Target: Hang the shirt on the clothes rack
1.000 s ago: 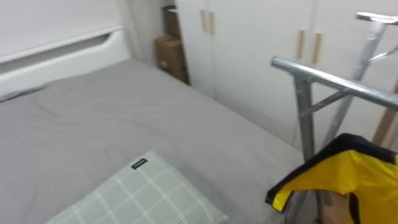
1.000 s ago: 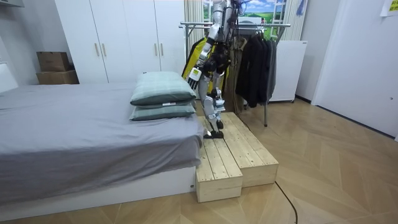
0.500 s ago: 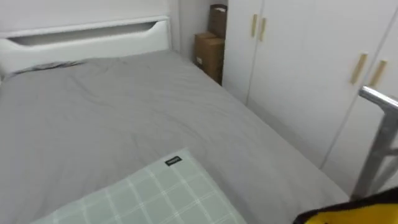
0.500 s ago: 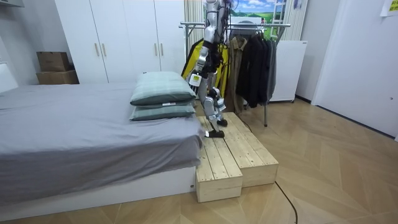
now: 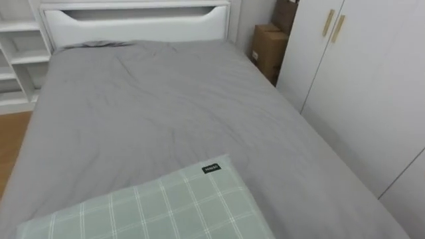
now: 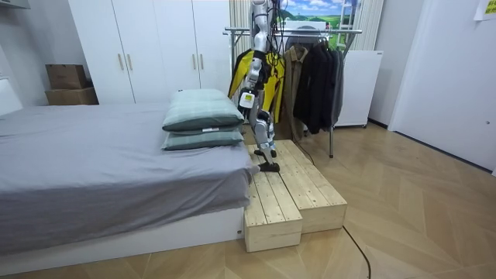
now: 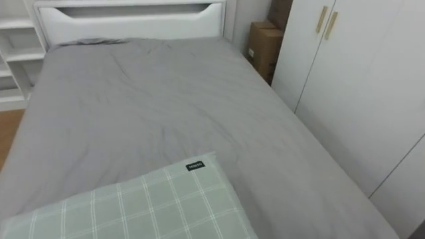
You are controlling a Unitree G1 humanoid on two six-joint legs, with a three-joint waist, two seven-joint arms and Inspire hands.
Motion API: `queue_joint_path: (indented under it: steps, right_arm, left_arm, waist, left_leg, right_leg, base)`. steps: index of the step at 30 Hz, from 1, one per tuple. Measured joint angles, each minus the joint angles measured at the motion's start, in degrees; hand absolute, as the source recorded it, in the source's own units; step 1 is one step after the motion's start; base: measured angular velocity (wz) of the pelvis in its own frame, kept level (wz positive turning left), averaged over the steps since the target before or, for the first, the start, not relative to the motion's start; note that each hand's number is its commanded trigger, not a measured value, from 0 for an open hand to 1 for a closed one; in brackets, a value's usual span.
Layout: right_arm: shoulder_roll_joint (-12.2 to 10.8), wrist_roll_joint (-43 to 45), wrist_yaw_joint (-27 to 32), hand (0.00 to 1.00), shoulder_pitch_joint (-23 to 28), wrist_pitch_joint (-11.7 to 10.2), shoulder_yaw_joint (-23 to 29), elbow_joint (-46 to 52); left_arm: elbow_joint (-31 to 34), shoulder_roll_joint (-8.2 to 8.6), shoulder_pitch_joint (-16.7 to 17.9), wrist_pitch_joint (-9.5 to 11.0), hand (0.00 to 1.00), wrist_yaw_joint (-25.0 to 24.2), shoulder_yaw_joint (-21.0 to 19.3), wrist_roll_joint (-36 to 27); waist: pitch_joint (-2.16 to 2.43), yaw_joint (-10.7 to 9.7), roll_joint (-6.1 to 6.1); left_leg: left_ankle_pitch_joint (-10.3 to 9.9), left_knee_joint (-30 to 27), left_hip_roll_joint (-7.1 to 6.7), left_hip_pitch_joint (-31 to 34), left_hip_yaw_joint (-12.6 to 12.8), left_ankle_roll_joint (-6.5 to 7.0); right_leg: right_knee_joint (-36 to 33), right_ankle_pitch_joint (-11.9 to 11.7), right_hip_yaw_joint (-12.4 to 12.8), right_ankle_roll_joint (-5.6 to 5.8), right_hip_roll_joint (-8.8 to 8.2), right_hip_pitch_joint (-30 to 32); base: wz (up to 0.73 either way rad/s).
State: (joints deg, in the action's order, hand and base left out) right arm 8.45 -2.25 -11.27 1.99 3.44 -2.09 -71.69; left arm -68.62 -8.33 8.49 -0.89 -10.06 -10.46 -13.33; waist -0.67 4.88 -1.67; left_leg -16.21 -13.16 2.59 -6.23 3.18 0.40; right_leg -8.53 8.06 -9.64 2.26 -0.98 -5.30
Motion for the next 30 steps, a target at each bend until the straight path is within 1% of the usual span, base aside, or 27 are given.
queue_joint_path:
  steps: [1, 2, 5, 7, 10, 11, 14, 15, 19, 21, 27, 30]
  right_arm:
    - [0.0, 0.01, 0.04, 0.0, 0.02, -0.15, 0.0, -0.05]
    - [-0.03, -0.01, 0.1, 0.0, 0.01, -0.39, 0.0, -0.07]
    - [-0.22, -0.68, 0.14, 0.0, 0.18, -1.04, -0.02, -0.18]
    - [-0.33, -1.21, 0.16, 0.0, 0.29, -1.19, -0.04, -0.25]
    - [-0.34, -2.2, 0.11, 0.0, 0.32, -2.32, -0.07, -1.26]
    - [-0.32, -2.23, 0.04, 0.0, 0.33, -2.62, -0.07, -1.37]
    - [-0.21, -2.22, -0.12, 0.0, 0.29, -3.0, -0.02, -1.77]
    - [-0.17, -2.21, -0.11, 0.0, 0.24, -3.19, 0.04, -1.89]
    - [-0.15, -2.21, -0.25, 0.0, 0.37, -3.37, 0.68, -1.9]
    - [-0.16, -2.7, -0.53, 0.0, 0.41, -3.37, 1.12, -2.13]
    - [-0.16, -4.18, -1.81, 0.0, 0.38, -3.3, 2.27, -3.19]
    - [-0.16, -4.18, -2.03, 0.0, 0.37, -3.27, 2.61, -3.4]
  left_arm:
    - [-0.01, -0.02, -0.01, 0.02, 0.0, 0.12, 0.11, -0.05]
    - [0.01, -0.05, -0.02, 0.07, 0.0, 0.55, 0.48, -0.08]
    - [0.02, -0.11, -0.12, 0.29, 0.0, 1.25, 0.78, -0.06]
    - [-0.04, -0.1, -0.09, 0.87, 0.0, 1.86, 0.84, -0.01]
    - [-0.03, -0.08, -0.04, 1.37, 0.0, 2.7, 1.82, -0.01]
    - [-0.03, -0.01, -0.03, 1.38, 0.0, 3.23, 2.12, -0.01]
    - [-0.09, 0.05, 0.01, 1.36, 0.0, 3.93, 2.87, -0.02]
    - [-0.09, 0.11, 0.09, 1.27, 0.0, 4.15, 2.87, 0.0]
    - [-0.12, 0.39, 0.46, 1.04, 0.0, 4.45, 2.83, 0.0]
    - [-0.16, 0.45, 0.74, 1.14, 0.0, 4.46, 2.8, -0.02]
    - [-0.1, 0.46, 0.88, 1.22, 0.0, 4.45, 2.55, 0.04]
    - [-0.02, 0.59, 0.87, 1.18, 0.0, 4.31, 2.19, 0.22]
  waist:
    - [-0.07, -0.01, -0.36]
    - [-0.11, -0.07, -0.14]
    - [0.09, -0.19, -0.07]
    - [0.14, -0.27, -0.13]
    - [0.21, -0.29, 0.12]
    - [0.32, -0.42, 0.29]
    - [0.55, -0.86, 0.77]
    - [0.55, -1.22, 0.98]
    - [0.47, -1.73, 1.29]
    - [0.43, -1.94, 1.35]
    - [0.45, -2.05, 1.38]
    - [0.54, -2.28, 1.52]
  left_leg:
    - [0.0, 0.02, -0.02, -0.05, -0.06, 0.0]
    - [0.0, 0.04, -0.05, -0.13, -0.12, 0.0]
    - [0.03, 0.21, -0.14, -0.33, -0.16, 0.07]
    - [0.05, 0.16, -0.17, -0.36, -0.15, 0.11]
    - [0.06, 0.16, -0.2, -0.35, -0.17, 0.12]
    - [0.07, 0.17, -0.2, -0.36, -0.2, 0.13]
    - [0.12, 0.17, -0.16, -0.51, -0.28, 0.11]
    - [0.13, 0.18, -0.16, -0.53, -0.33, 0.11]
    - [0.14, 0.46, -0.17, -0.76, -0.46, 0.1]
    - [0.14, 0.47, -0.18, -0.78, -1.13, 0.1]
    - [0.14, 0.5, -0.23, -0.66, -2.31, 0.1]
    - [0.23, 0.5, -0.23, -0.54, -2.53, -0.03]
  right_leg:
    - [0.0, 0.02, 0.0, 0.02, 0.0, -0.05]
    - [0.0, 0.03, 0.0, 0.04, 0.0, -0.16]
    - [-0.1, 0.03, 0.04, 0.04, -0.02, -0.28]
    - [-0.2, 0.02, 0.04, 0.02, -0.04, -0.31]
    - [-0.22, 0.0, 0.03, -0.01, -0.03, -0.34]
    - [-0.22, 0.0, 0.04, -0.01, -0.01, -0.37]
    - [-0.18, 0.0, 0.02, -0.02, 0.07, -0.54]
    - [-0.16, 0.0, 0.02, -0.02, 0.08, -0.56]
    - [-0.11, 0.0, 0.03, -0.02, 0.11, -0.66]
    - [-0.08, 0.0, -0.21, -0.02, 0.11, -0.84]
    - [0.01, 0.04, -0.66, 0.05, 0.1, -1.28]
    - [0.15, 0.05, -0.75, 0.05, 0.11, -1.35]
  base:
    - [0.0]
    - [0.0]
    - [0.0]
    - [0.0]
    - [0.0]
    - [0.0]
    - [0.0]
    - [0.0]
    - [0.0]
    - [0.07]
    - [0.11]
    - [0.06]
